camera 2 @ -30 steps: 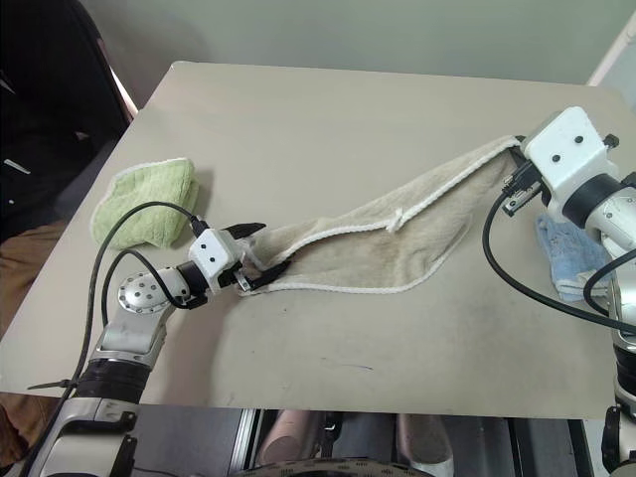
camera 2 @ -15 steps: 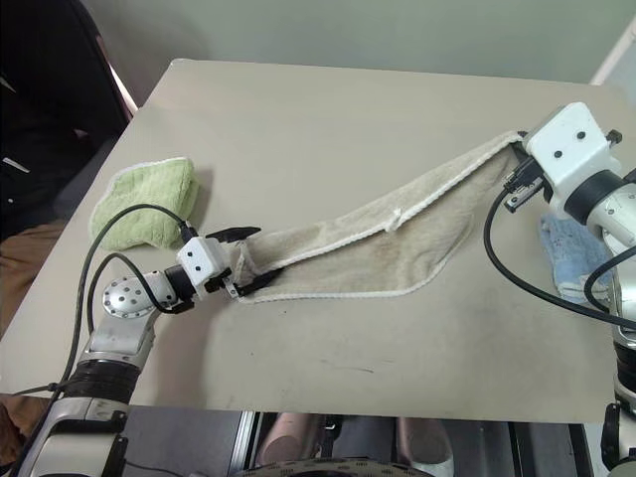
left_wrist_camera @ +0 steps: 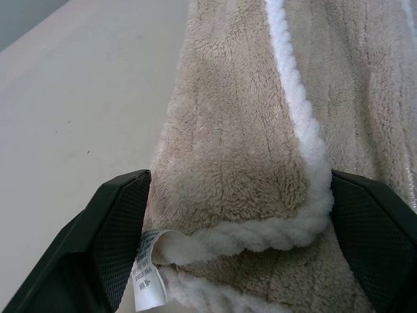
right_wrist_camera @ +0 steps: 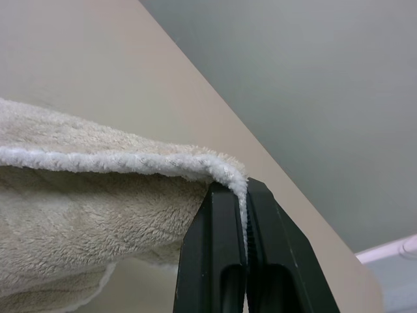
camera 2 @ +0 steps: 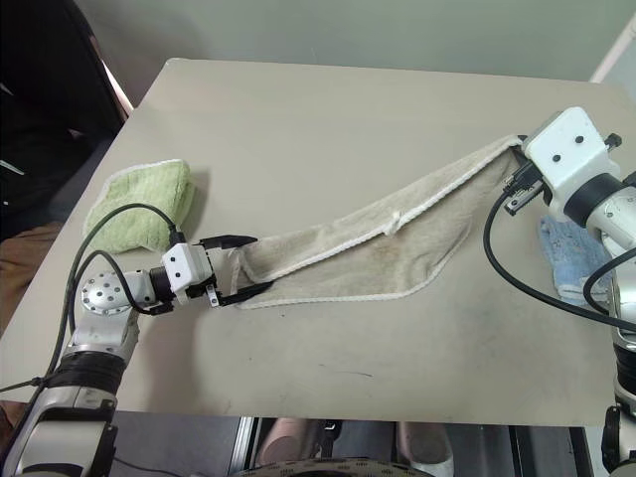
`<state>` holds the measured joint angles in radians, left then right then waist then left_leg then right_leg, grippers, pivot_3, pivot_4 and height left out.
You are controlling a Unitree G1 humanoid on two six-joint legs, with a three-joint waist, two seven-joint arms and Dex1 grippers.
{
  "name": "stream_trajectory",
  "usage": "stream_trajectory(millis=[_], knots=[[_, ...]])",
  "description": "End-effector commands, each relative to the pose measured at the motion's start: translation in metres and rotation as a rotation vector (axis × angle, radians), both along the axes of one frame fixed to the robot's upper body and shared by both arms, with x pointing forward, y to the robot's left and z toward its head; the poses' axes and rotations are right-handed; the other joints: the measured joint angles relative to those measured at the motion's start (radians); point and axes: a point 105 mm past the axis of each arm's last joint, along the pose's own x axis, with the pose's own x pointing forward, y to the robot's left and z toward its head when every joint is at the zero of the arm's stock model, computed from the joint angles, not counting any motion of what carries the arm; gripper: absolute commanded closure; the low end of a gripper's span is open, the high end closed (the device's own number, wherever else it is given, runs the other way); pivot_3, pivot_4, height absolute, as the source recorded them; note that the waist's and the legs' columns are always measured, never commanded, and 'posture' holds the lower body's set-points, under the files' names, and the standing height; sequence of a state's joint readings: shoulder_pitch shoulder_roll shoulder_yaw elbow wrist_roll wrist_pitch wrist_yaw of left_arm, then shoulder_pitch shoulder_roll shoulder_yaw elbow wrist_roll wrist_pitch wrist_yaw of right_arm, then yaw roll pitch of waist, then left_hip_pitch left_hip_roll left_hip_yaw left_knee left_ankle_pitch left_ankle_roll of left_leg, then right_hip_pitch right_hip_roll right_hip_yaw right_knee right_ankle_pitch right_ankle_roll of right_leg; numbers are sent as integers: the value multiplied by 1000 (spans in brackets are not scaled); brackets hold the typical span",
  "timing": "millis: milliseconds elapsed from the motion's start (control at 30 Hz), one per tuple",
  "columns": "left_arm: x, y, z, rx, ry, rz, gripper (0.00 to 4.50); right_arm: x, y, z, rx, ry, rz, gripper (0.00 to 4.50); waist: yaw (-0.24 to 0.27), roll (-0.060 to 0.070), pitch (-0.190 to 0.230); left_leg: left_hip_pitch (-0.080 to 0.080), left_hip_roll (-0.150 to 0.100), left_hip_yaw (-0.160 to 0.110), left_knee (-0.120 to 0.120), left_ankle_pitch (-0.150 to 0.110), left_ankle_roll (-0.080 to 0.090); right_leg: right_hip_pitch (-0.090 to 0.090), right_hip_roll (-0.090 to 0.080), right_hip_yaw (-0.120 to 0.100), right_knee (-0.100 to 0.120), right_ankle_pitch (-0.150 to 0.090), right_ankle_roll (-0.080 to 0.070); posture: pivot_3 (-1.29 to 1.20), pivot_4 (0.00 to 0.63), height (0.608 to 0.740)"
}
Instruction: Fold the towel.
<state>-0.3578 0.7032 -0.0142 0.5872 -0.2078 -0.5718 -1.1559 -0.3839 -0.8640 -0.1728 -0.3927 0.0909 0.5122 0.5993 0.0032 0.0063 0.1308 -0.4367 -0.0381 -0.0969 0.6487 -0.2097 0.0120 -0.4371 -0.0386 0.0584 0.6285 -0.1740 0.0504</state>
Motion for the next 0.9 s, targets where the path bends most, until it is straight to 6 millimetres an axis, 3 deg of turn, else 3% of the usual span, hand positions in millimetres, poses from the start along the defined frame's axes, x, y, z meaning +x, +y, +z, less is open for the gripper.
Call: stream_trajectory(millis=[33,333,433,500,767,800,900], knots=[[-1,3,-11,32,25,1,0,-5,-2,15,-20,-69,-14,4499,0,0,0,0,0,0,0,0,0,0,0,0,0,0,-1,0,150,740],[-5,-7,-17,65,12,-74,0,-8,-3,16,-28,-73,-21,4499,0,2,-1,0,0,0,0,2,0,1,0,0,0,1,-5,0,150,740],[-4,-9,-20,89,0,-89,600,-9,-3,16,-30,-73,-22,4500,0,3,-2,0,-1,0,0,4,3,1,0,0,0,0,-4,0,150,740],[-4,-8,-21,94,1,-91,1253,-9,-4,17,-34,-74,-24,4500,2,4,-2,0,-1,0,0,4,3,1,0,0,-1,0,-4,0,150,740],[-4,-8,-23,66,21,-97,4293,-10,-4,15,-40,-73,-32,4500,2,5,-3,0,-1,0,0,4,0,2,0,0,0,4,-3,0,150,740],[-3,-8,-23,59,26,-94,4475,-10,-4,15,-40,-73,-33,4500,2,5,-3,0,-1,0,0,4,-3,2,0,0,0,3,-2,0,150,740],[4,-8,-15,-10,34,-55,4475,-10,-4,15,-40,-73,-36,4500,1,7,-4,0,-1,0,0,4,-3,2,-1,1,-1,2,1,0,150,740]])
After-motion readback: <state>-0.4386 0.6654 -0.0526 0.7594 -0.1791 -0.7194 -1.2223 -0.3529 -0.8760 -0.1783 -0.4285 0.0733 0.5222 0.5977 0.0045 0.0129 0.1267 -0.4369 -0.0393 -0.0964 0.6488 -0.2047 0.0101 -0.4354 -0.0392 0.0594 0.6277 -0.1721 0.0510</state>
